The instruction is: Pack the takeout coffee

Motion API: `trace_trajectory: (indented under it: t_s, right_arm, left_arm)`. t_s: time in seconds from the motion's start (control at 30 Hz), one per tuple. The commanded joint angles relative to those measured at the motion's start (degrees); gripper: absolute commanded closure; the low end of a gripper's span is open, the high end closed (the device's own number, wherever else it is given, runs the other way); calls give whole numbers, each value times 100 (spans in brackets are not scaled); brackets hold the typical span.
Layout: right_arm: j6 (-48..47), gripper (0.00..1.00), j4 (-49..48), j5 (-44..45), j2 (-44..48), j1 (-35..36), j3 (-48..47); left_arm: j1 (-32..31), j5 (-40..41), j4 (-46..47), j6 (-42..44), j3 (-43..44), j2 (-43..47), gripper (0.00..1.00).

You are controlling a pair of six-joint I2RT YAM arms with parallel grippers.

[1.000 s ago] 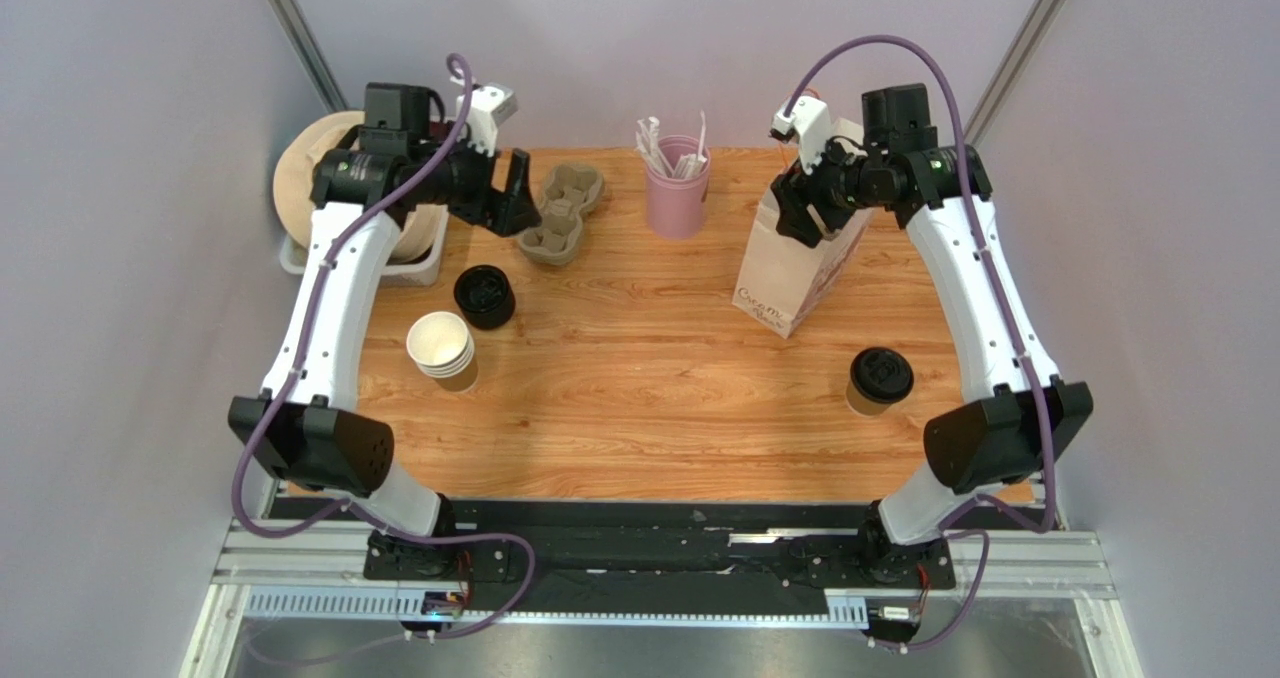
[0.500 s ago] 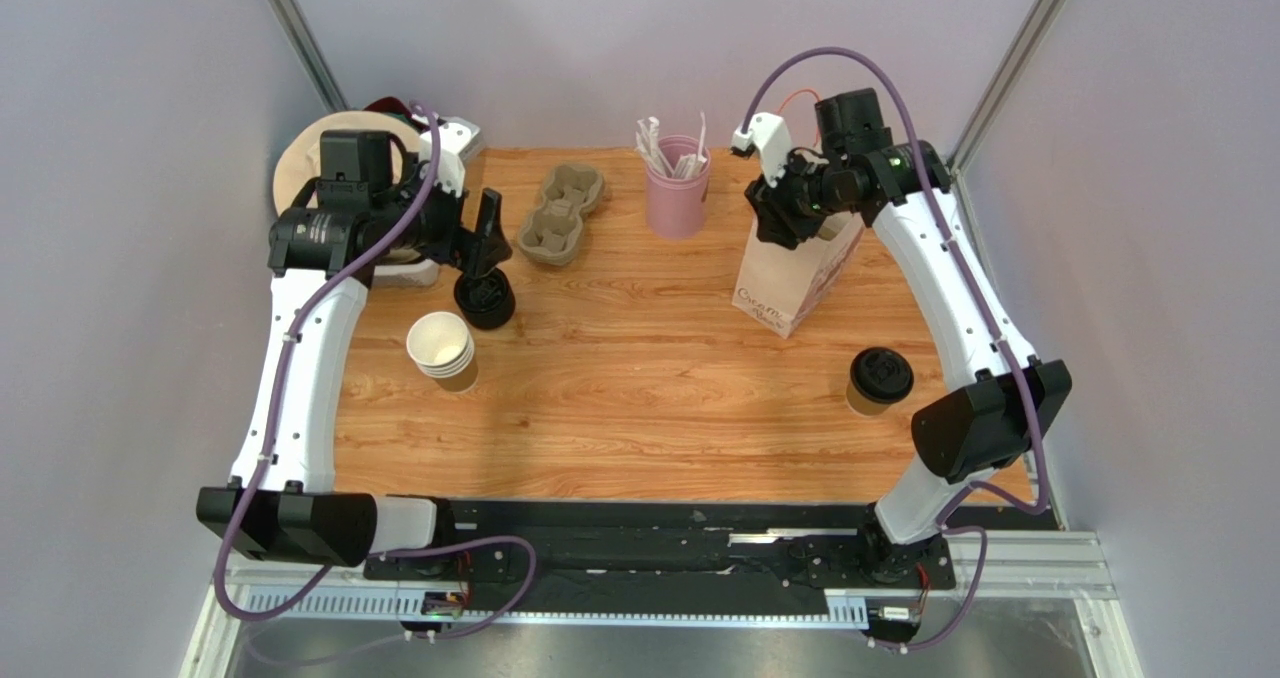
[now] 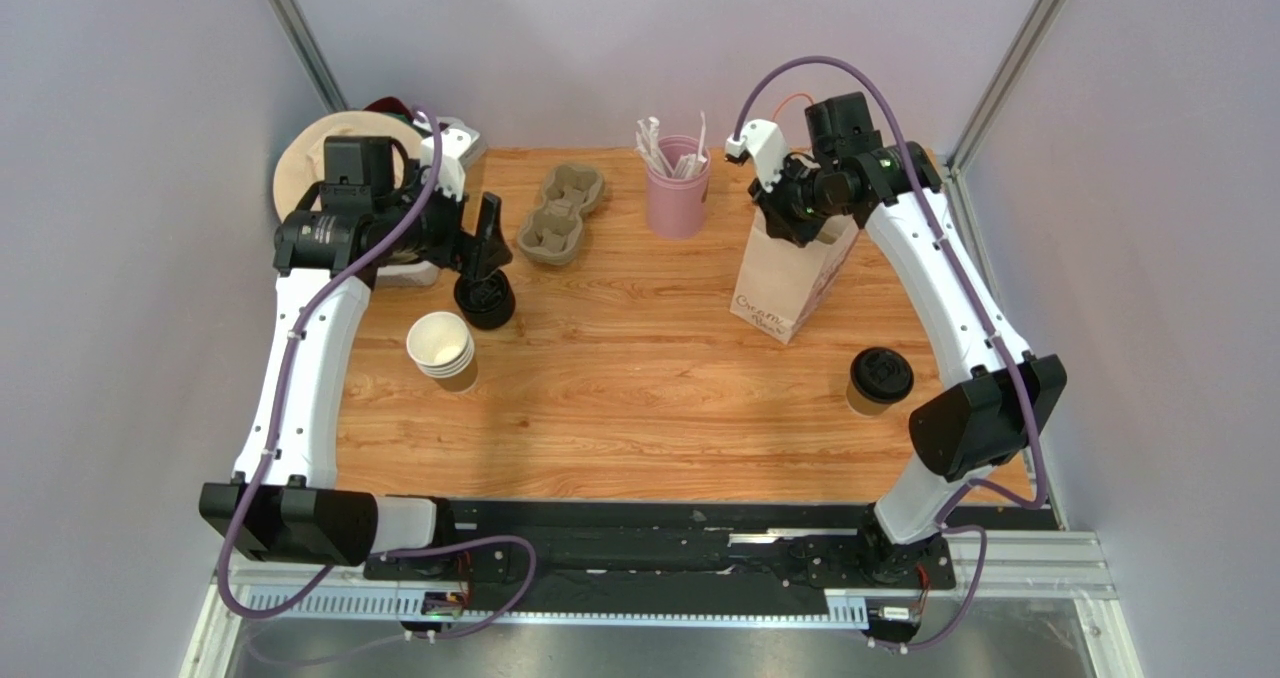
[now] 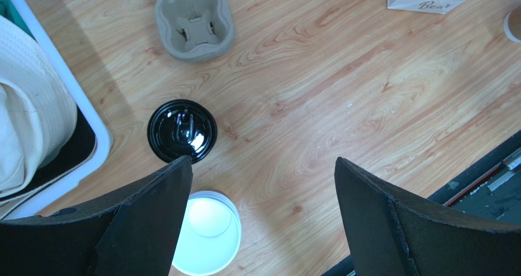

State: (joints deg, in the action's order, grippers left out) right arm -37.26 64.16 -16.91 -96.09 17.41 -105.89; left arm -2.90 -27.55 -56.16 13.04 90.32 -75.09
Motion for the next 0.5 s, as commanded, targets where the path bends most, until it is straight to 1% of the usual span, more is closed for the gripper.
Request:
trace_trajectory:
  t_s: [0.0, 0.07, 0.3, 0.47]
  right_arm:
    - [104, 98, 210, 196, -67, 288, -503]
    - [139, 100, 333, 249, -76, 438, -582]
    - [508, 100, 562, 311, -120, 1369, -591]
    - [904, 100, 457, 328, -234, 2011, -609]
  left_arm:
    - [61, -128, 220, -3, -58, 214, 5]
    - [61, -154, 228, -12, -68, 231, 5]
    - [79, -180, 290, -38, -147, 267, 5]
    - [79, -181, 307, -56, -164, 293, 5]
